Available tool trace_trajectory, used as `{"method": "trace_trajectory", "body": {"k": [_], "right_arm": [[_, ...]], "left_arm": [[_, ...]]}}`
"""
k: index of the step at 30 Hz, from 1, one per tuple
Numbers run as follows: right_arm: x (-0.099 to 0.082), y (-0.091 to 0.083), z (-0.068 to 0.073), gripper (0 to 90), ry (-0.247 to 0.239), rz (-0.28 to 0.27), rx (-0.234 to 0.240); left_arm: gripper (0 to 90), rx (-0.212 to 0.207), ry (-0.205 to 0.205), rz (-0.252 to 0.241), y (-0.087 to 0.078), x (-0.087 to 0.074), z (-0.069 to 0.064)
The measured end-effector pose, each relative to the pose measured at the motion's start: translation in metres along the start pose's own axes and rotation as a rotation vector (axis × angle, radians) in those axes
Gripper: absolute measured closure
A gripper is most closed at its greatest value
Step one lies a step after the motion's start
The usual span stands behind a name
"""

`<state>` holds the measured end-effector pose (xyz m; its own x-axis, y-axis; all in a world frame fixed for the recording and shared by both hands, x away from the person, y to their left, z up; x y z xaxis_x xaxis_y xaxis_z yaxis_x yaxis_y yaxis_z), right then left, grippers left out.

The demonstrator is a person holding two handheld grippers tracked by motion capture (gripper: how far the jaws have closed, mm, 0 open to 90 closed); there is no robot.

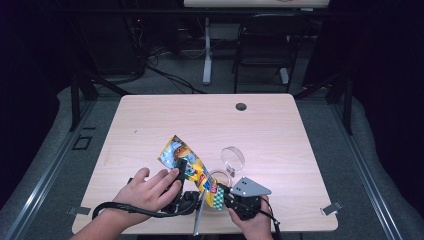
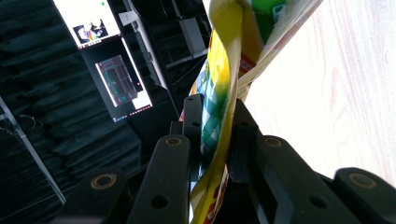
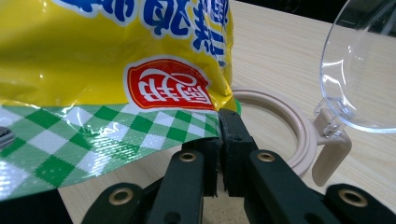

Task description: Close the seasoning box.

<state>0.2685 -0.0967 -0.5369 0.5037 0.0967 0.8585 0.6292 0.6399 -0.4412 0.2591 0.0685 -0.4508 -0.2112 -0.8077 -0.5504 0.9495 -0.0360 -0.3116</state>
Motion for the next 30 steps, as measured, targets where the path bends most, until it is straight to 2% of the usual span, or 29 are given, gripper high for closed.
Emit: {"method": "trace_trajectory", "body": {"k": [3, 6, 14, 18, 24, 30], "right_arm": [[0.0, 0.0003, 0.0003, 87.0, 0.0, 0.001, 0.002], [-0.0002, 0.0002, 0.0003, 87.1, -0.002, 0.004, 0.004], [-0.0003, 0.0001, -0.0004, 87.0, -0.001, 0.006, -0.001], [-0.0003, 0.0, -0.0008, 87.1, 0.001, 0.004, -0.001], [0.0001, -0.0006, -0.0019, 87.0, 0.011, 0.002, 0.003], [0.0005, -0.0005, -0.0009, 87.0, 0.009, 0.001, 0.005]], "left_arm": [[81.1, 0.013, 0.012, -0.004, -0.0004, 0.0004, 0.0017], [81.2, 0.003, 0.004, -0.003, -0.0005, 0.0005, 0.0009], [81.9, 0.008, 0.002, -0.013, -0.0005, 0.0014, 0.0021], [82.4, -0.006, 0.002, -0.012, -0.0009, 0.002, 0.0023], [82.7, 0.008, 0.006, -0.014, -0.0014, 0.0026, 0.0049], [83.1, -0.003, 0.0, -0.018, -0.0017, 0.0016, 0.0054]]}}
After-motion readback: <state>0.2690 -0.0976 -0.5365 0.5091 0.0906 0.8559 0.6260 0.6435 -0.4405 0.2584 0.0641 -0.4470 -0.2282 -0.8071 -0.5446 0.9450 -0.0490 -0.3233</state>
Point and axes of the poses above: each handheld gripper's, and its own axes: y roughly forward along the jaws, x roughly out of its top, z roughly to its left, the point moved 4 cm from there along y, roughly forward along the jaws, and after that the axes turned 15 degrees about y, right-handed, at the moved point
